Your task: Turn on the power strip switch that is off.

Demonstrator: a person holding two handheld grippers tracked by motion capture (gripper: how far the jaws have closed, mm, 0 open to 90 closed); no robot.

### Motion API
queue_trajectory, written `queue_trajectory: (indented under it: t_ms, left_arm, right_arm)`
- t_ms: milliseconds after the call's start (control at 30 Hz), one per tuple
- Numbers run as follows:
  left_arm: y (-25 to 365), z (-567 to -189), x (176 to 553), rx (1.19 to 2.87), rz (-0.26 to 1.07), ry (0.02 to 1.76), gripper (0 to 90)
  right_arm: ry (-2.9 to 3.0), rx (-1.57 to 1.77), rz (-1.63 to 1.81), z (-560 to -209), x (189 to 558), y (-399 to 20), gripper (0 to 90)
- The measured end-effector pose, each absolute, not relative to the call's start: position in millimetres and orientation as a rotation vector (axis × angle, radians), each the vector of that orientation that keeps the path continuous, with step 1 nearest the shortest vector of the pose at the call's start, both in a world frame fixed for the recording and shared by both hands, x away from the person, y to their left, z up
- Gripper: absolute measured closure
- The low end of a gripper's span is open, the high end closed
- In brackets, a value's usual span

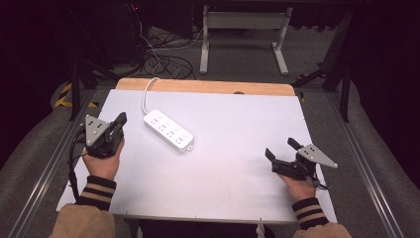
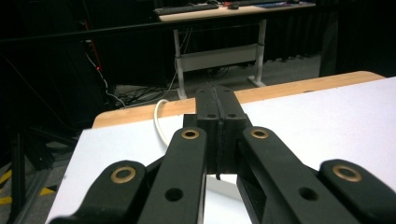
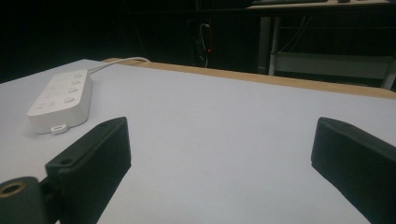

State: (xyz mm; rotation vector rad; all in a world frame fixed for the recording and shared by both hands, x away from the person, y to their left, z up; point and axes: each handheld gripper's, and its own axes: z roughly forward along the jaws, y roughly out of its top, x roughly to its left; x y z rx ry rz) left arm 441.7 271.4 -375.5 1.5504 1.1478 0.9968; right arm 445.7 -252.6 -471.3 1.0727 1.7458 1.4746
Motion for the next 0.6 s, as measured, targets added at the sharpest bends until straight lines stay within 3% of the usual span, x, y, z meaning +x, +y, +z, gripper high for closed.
queue_trajectory:
  t_ms: [267,300,600]
  left_arm:
    - [250,-362,492,1.764,0.935,1.172,90.0]
    - [241,-365,510,1.886,0.902,1.162,90.0]
    - [219,-384,573,2.134,0.796,1.278,90.0]
  right_arm:
    - [1.735,1.086,1.490,-469,443,-255,5.8]
    - [1.733,1.085,1.491,-469,442,-256,5.9]
    - [1.766,1.083,1.458,-473,440,-254,6.1]
